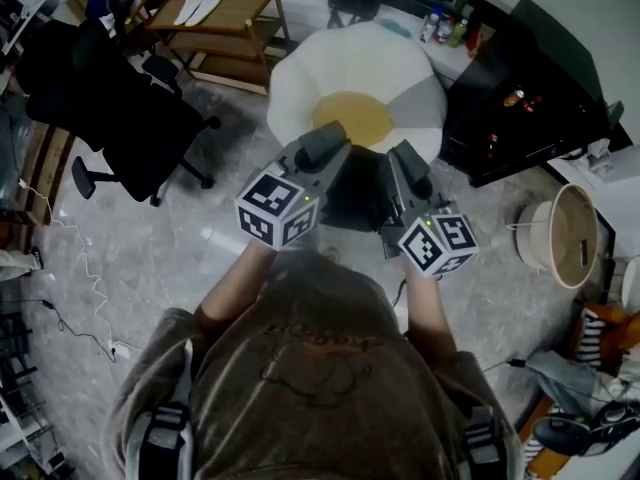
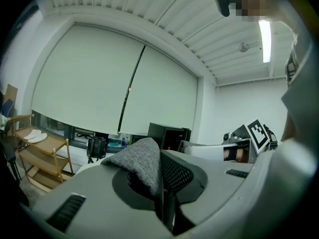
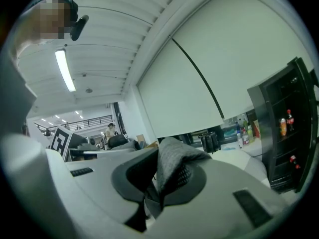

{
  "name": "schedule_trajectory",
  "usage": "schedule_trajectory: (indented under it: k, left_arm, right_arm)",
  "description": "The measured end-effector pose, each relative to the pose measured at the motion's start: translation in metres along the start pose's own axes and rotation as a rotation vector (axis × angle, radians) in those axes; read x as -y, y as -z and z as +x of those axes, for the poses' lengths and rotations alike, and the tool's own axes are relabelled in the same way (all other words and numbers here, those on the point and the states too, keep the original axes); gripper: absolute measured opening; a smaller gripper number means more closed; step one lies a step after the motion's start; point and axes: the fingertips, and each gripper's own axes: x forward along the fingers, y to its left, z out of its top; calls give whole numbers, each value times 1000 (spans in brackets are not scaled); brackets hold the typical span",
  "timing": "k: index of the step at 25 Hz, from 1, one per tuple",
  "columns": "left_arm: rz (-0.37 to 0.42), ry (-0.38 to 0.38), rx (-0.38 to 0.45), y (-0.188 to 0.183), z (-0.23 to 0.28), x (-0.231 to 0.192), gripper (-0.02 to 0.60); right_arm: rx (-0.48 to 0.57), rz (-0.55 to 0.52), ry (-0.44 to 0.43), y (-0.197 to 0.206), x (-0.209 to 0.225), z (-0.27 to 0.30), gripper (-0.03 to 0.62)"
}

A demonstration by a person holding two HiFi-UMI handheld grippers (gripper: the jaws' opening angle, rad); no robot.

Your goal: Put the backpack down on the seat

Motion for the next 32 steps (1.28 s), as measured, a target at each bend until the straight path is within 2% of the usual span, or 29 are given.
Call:
schedule_trajectory:
  k: [15, 25, 28, 32]
  left_arm:
    - [5, 55, -36, -4, 77, -56, 34]
    - [-13, 84, -77, -14, 146, -113, 32]
    - [-8, 104, -114, -14, 168, -129, 34]
    - [-12, 136, -123, -21, 196, -153, 32]
  right_arm:
    - [15, 43, 35, -10, 61, 63, 28]
    - [-4, 58, 50, -24, 113, 126, 28]
    - [-3, 63, 61, -29, 133, 146, 28]
    - [2, 67, 86, -36, 156, 175, 28]
